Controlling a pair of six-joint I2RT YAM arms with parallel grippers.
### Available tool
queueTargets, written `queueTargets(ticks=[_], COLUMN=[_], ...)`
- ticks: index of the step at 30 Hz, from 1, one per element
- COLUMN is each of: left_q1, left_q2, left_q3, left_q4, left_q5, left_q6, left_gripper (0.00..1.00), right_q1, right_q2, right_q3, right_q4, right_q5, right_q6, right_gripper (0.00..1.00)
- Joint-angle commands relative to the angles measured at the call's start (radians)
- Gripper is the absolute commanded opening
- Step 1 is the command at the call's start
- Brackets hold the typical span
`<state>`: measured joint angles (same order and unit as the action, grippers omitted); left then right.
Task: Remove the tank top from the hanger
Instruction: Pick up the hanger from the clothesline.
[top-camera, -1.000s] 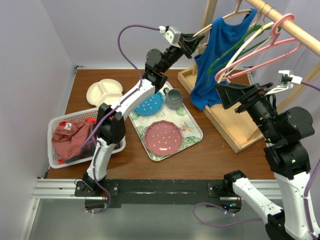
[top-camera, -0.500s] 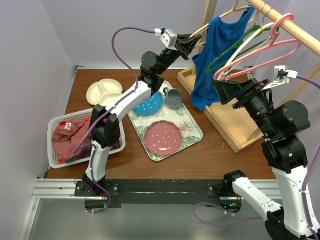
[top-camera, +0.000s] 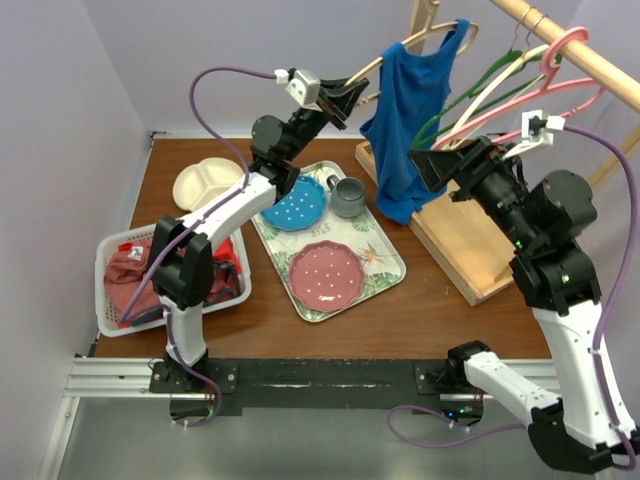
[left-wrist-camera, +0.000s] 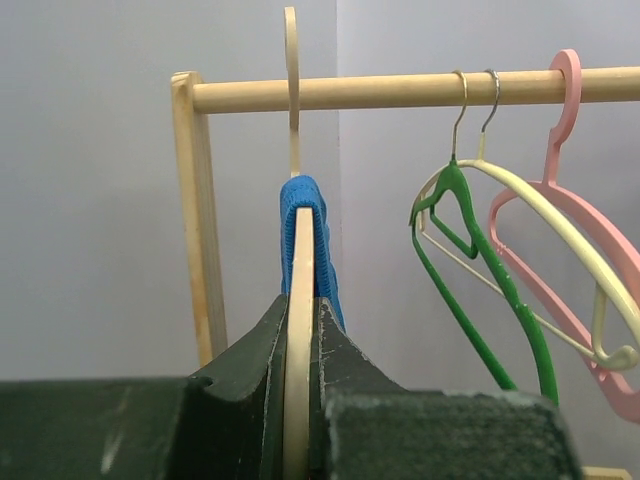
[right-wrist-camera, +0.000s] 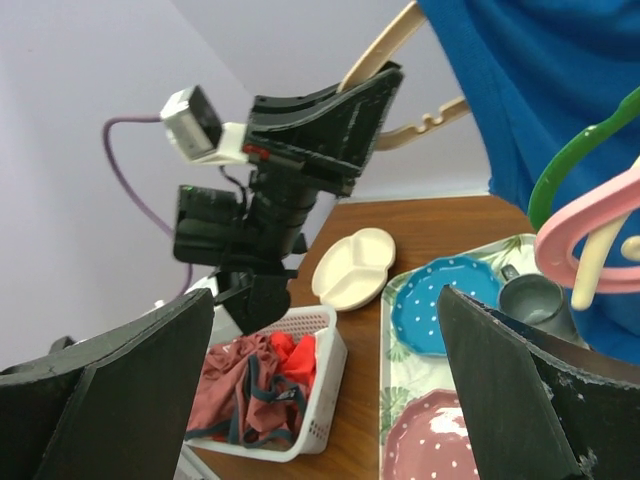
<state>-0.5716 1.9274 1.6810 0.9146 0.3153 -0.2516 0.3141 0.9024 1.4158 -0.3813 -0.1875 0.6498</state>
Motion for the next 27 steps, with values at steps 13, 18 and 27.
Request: queueTargets(ticks=[13, 18, 27], left_q1=[0.082, 0.084, 0.085], left_q2=[-0.372, -0.464, -0.587], left_q3=[-0.383, -0.480, -0.596], left_q4=[0.288, 0.288, 0.268], left_q5=[0.051, 0.082, 0.122], left_q6=[-0.193, -0.222, -0.229], left_gripper=[0.00, 0.00, 0.00], right_q1=[0.000, 0.000, 0.000], right_q2=[0.321, 0.452, 0.530], right_q3=[0.345, 0.469, 0.466], right_q4=[0.146, 0.136, 0.243], right_q5=[0.192, 0.134, 0.091], right_q6=[-0.246, -0.263, -0.305], right_gripper=[0.79, 0.76, 0.70])
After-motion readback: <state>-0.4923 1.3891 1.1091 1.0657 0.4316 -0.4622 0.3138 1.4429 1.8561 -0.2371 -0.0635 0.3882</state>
